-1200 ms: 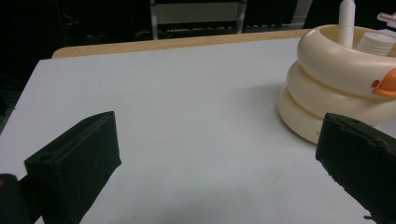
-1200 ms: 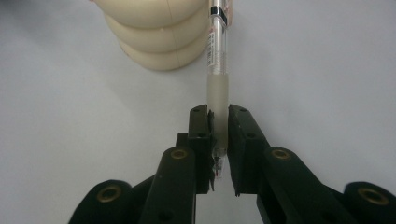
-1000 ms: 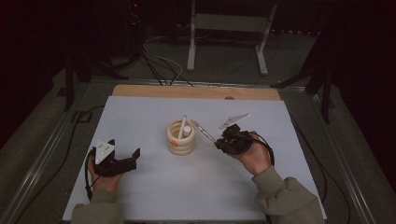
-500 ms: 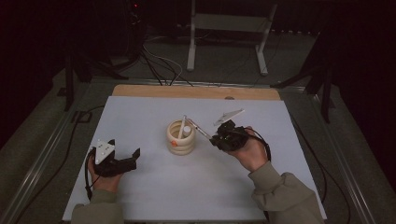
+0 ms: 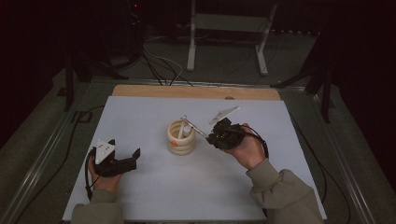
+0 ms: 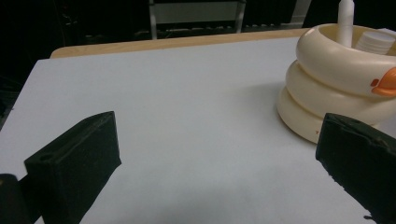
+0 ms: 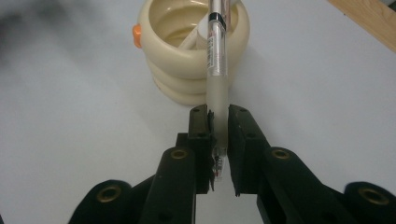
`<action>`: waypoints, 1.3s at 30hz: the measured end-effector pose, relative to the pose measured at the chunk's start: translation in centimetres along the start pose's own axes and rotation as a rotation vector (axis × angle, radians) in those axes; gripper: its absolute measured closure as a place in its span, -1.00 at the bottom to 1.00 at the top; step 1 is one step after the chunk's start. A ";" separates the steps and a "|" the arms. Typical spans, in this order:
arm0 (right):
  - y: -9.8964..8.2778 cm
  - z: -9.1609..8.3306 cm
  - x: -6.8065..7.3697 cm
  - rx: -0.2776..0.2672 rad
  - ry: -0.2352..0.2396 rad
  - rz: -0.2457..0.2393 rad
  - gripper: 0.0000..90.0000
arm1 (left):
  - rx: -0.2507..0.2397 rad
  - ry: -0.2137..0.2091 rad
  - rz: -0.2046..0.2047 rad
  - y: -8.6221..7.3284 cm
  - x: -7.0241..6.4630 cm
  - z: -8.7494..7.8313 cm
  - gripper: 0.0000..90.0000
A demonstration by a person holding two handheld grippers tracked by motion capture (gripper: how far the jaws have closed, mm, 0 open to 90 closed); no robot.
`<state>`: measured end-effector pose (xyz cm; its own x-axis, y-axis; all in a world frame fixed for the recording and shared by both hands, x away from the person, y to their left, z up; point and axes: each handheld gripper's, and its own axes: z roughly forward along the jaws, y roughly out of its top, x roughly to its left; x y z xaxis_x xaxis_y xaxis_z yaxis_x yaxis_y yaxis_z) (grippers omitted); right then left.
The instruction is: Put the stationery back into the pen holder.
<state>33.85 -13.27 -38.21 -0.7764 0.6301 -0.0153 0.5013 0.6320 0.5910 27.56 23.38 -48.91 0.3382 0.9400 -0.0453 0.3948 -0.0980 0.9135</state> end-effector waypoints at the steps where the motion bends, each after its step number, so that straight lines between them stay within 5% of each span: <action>1: 0.1 -0.1 0.0 -0.001 0.000 -0.004 0.80 | -0.001 0.000 0.000 0.0 0.0 0.0 -0.99; 39: 4.4 -0.9 1.7 0.016 -0.002 -0.114 0.80 | -0.001 -0.001 -0.001 0.0 0.0 0.0 -0.99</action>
<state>34.36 -9.82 -34.94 -0.8276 0.5551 -0.0833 0.4164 0.7067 0.5720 27.57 23.42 -48.92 0.3387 0.9397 -0.0466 0.3944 -0.0968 0.9138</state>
